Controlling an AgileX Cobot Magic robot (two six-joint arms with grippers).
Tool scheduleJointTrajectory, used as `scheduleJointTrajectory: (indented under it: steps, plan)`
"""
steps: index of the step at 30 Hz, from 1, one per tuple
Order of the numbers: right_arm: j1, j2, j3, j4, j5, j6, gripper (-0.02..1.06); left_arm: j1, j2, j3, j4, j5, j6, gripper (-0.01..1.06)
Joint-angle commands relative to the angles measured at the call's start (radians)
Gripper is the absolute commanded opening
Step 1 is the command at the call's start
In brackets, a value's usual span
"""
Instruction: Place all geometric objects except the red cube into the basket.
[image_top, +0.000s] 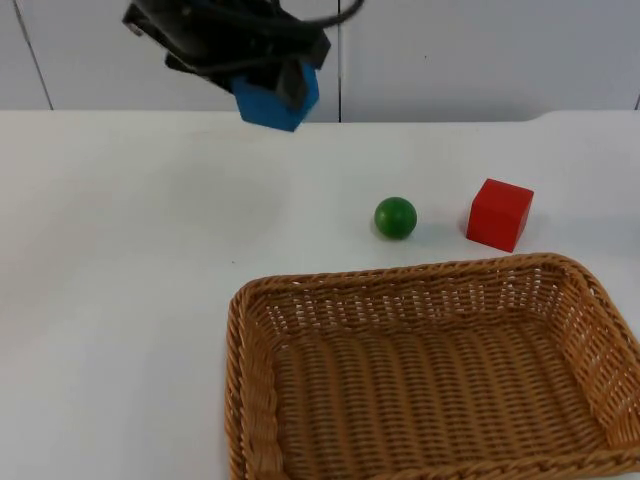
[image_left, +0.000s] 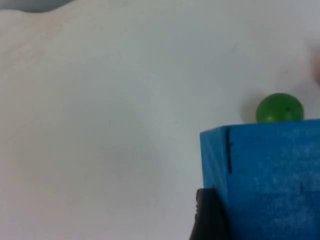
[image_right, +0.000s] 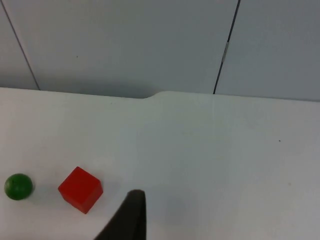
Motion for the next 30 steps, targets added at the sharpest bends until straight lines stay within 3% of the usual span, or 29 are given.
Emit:
scheduleJointTrajectory:
  steps: [1,3,8,15,22,30]
  plan:
    - [-0.002,-0.004,-0.008,-0.006,-0.015,-0.008,1.05,-0.013,-0.062,0.061,-0.021,-0.049,-0.009,0.11]
    - [-0.002,-0.004,-0.008,-0.006,-0.025,-0.010,1.05,-0.043,-0.140,0.179,-0.023,-0.099,-0.014,0.11]
    - [-0.002,-0.004,-0.008,0.001,-0.043,-0.010,1.05,-0.123,-0.200,0.321,-0.023,-0.102,-0.044,0.11]
    - [-0.002,-0.004,-0.008,0.001,-0.053,-0.008,1.05,-0.242,-0.112,0.337,-0.019,-0.073,-0.017,0.11]
    - [-0.002,-0.004,-0.008,0.001,-0.049,-0.008,1.05,-0.372,0.027,0.339,0.057,-0.109,0.032,0.11]
    - [-0.002,-0.004,-0.008,0.001,-0.049,-0.027,1.05,-0.395,0.125,0.339,0.129,-0.188,0.032,0.11]
